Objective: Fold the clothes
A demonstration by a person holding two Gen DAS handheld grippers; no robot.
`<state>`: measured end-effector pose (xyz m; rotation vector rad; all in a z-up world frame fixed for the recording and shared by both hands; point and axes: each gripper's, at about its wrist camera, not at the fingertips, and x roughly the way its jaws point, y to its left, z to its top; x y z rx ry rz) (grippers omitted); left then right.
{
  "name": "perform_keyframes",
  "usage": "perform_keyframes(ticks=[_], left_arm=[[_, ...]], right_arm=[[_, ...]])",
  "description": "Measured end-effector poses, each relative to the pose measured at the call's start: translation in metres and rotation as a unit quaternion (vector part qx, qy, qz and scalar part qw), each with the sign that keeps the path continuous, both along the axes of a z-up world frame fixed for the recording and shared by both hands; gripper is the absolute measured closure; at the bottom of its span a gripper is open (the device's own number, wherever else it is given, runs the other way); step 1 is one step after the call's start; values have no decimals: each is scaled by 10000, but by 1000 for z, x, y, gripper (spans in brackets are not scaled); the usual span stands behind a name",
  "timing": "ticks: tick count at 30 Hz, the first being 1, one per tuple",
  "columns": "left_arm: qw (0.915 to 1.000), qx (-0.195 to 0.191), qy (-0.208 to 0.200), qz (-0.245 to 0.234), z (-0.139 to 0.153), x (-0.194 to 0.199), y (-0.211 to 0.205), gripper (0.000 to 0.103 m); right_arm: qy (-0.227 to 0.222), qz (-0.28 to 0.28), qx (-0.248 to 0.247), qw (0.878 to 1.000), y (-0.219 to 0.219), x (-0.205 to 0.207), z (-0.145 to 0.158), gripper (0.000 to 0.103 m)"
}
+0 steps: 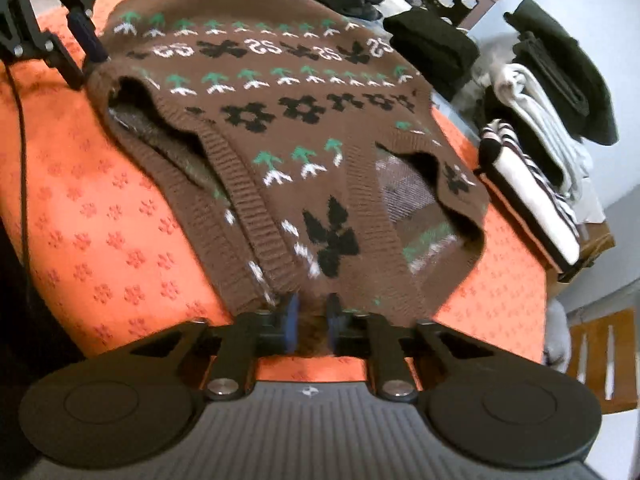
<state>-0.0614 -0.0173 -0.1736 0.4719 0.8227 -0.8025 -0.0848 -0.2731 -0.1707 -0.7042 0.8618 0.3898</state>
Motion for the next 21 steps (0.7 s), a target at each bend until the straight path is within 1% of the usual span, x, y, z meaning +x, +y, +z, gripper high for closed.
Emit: perform_keyframes(ticks=[4,6,8,10,11,13,16,18,21], left_arm=[[9999,-23,69,-71,3,0,5,81],[9998,-8,149,-89,1,-2,7,81],[9997,17,218,-86,-2,-3,9,80],[9996,42,260,-55,-4,-4,10,80],[9996,39,264,-11,-3,-3,13,80],[9997,-31,232,89,3,-2,18,80],[9990,-275,204,293,16,3,27,81],[9978,-432,225,453,22,9,32,81],[9964,-480,224,660,22,21,34,81]], right_arm=[[-149,-416,244,9987,-12,-13,12,96],[-82,-599,341,9976,-16,-21,13,96],[49,-739,398,9965,-17,-26,5,96],[45,-762,374,9964,-15,-27,1,95],[31,-751,400,9964,-13,-27,2,93],[25,-702,542,9961,-13,-26,10,90],[-38,-650,781,9948,-13,-25,23,90],[-147,-656,1044,9923,-16,-23,33,90],[-202,-780,1293,9883,-18,-14,36,90]])
